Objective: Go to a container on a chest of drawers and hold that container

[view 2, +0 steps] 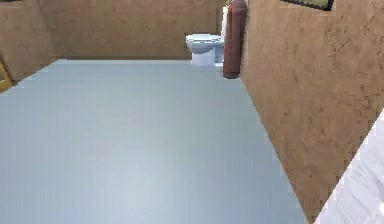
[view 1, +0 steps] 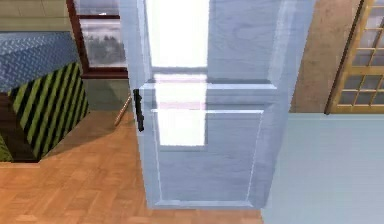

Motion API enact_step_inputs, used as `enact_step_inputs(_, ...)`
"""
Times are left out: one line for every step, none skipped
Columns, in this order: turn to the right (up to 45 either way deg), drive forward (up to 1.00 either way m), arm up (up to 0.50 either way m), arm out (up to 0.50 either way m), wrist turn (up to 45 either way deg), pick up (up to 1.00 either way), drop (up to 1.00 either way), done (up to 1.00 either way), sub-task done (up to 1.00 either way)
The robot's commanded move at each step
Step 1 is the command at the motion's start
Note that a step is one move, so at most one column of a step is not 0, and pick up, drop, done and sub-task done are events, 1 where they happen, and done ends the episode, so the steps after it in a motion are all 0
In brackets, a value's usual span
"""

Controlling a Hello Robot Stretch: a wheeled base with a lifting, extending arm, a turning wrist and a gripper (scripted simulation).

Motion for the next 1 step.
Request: enact_step_inputs(-45.0, 0.00, 0.00, 0.00, 0.0, 0.00, 0.00, 0.00, 0.00)
